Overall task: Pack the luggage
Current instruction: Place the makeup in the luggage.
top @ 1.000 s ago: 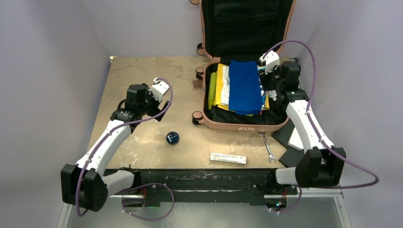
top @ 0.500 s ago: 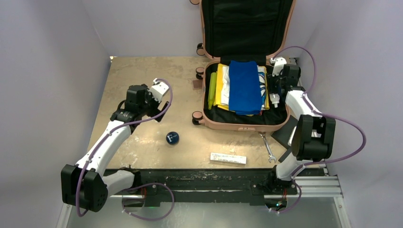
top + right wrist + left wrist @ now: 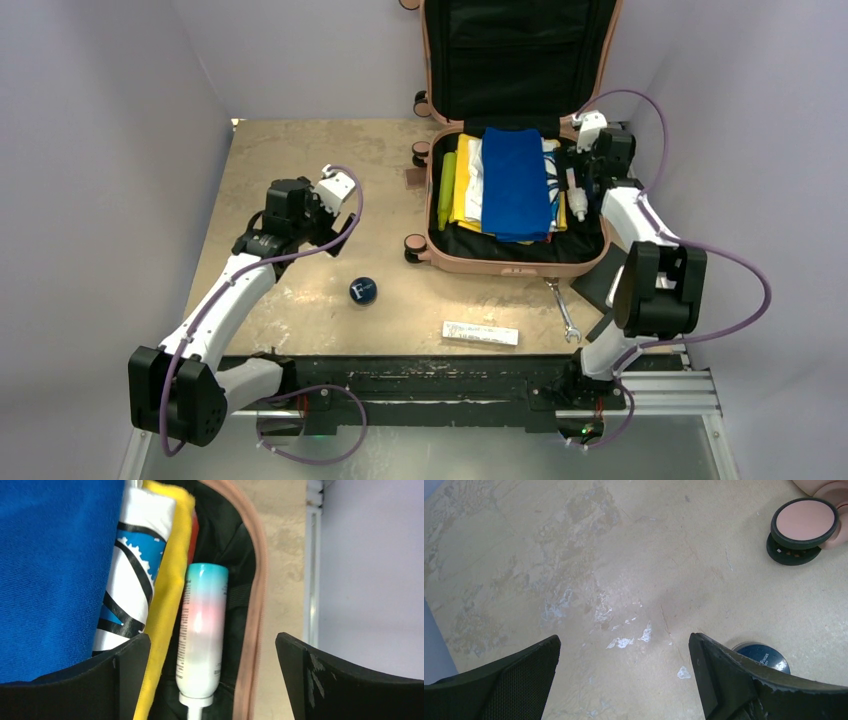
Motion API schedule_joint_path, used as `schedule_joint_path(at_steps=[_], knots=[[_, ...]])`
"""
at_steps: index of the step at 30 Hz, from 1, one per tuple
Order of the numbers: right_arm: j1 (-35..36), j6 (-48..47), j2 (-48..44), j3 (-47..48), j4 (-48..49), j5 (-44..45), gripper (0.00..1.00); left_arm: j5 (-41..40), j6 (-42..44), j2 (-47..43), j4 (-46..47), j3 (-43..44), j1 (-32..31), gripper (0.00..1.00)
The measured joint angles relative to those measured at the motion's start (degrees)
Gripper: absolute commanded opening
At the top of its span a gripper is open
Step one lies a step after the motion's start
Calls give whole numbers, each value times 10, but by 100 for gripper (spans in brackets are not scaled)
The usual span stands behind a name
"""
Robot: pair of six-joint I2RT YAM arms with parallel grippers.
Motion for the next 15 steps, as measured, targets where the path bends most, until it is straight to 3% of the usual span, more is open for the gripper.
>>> schedule_joint_path(at_steps=[6,11,15], knots=[[0,-56,-87,0,-4,-30,99,0,0,0,0,0,0,99],[12,-175,-217,5,-82,-195,99,0,0,0,0,0,0,99],[92,-284,-310,-12,-164,-296,99,0,0,0,0,0,0,99]])
